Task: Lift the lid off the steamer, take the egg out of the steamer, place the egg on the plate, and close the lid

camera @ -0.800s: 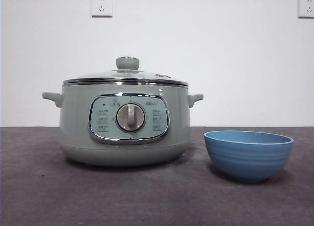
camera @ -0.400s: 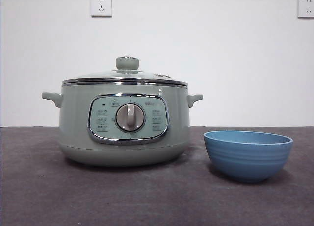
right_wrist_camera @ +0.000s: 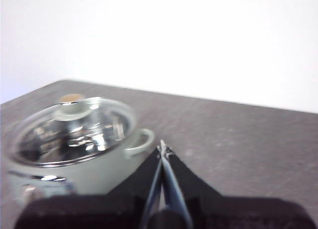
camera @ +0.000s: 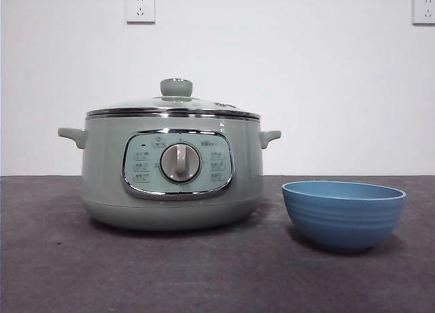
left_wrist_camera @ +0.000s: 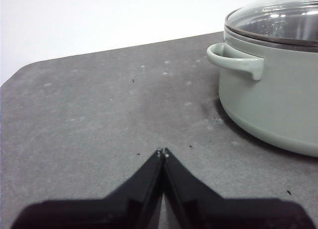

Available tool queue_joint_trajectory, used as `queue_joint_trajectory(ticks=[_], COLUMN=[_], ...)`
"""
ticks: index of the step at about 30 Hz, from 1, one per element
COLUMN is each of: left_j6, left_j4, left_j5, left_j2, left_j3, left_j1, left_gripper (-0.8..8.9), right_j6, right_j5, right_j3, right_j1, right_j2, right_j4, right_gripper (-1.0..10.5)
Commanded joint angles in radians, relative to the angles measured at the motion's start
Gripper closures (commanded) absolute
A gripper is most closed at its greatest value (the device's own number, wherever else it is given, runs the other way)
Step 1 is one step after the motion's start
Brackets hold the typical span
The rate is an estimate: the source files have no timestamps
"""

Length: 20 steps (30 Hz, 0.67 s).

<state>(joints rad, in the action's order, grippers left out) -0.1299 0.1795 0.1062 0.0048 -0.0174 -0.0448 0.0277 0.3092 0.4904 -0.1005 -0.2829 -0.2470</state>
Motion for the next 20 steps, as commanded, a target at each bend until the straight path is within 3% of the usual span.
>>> queue_joint_trajectory(ticks=[1,9,20], left_j6=[0.006,0.006,0.006], left_j4=[-0.002,-0.002,-0.002], left_j5=[0.000,0.000,0.000], left_j2=[-0.002,-0.002,-0.002], left_j3=[0.013,0.013,0.013], left_j1=[-0.003,-0.003,-0.003], left_gripper=[8.16,8.16,8.16], right_j6=[-0.040,-0.062,-0.075], right_j5=[-0.029,-0.182,-0.185], right_j3=[-0.151,-0.371,-0.467], right_j1=[0.019,0.021,0.021], right_j2=[0.068,0.198,0.262], right_j4=[0.117,0.149,0.146], right_gripper=[9.5,9.5,9.5])
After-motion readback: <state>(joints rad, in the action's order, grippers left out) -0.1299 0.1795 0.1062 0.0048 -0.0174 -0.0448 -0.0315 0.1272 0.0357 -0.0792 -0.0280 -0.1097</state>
